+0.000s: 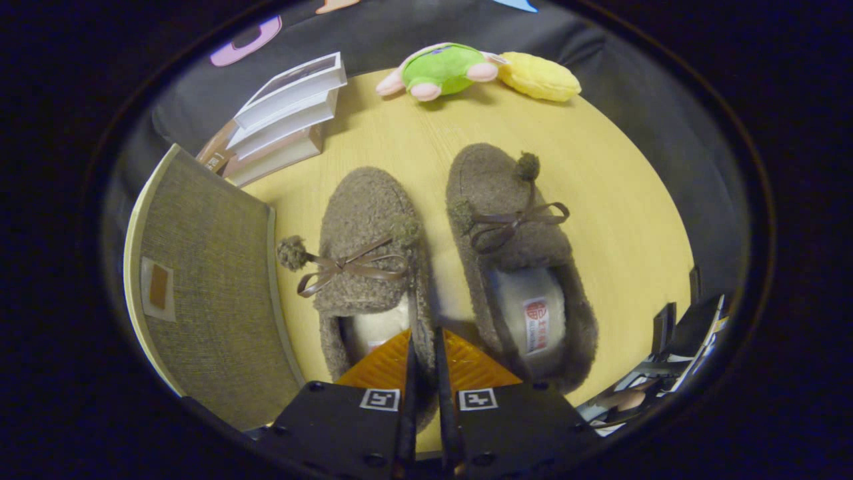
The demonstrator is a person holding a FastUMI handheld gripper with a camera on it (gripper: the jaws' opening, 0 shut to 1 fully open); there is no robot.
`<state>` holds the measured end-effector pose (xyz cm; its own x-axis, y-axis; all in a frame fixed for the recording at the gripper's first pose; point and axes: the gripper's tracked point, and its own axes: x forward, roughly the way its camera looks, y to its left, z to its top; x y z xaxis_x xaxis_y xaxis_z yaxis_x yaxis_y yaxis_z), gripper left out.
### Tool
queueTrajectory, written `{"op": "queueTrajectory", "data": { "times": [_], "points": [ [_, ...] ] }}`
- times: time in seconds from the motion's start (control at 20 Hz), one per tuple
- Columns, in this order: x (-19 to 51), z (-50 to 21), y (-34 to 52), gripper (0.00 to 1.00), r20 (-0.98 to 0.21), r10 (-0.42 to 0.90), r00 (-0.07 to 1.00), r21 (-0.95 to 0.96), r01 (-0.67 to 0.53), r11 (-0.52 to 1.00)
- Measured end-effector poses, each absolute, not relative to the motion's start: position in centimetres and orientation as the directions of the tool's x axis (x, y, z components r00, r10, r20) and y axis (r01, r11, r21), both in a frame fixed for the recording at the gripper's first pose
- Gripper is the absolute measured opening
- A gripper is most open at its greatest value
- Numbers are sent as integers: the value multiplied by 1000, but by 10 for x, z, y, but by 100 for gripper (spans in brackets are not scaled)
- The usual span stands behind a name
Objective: Open the storage box then place both shoes into the box .Put the left shoe in first, then the right shoe, with the right side of both shoes facing outward in a uniform manner.
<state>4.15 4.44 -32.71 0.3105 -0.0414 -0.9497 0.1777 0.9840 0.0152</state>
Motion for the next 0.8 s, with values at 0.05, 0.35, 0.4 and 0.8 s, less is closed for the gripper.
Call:
{"op": "queueTrajectory", "data": {
  "times": [0.05,0.35,0.4,0.8],
  "points": [
    [35,-324,46,8,-948,-43,315,14,177,984],
    [36,-319,47,3,-918,-65,392,-6,148,989],
    [37,-318,47,3,-910,-65,409,-7,141,990],
    [39,-293,54,3,-883,-77,463,1,165,986]
  ]
}}
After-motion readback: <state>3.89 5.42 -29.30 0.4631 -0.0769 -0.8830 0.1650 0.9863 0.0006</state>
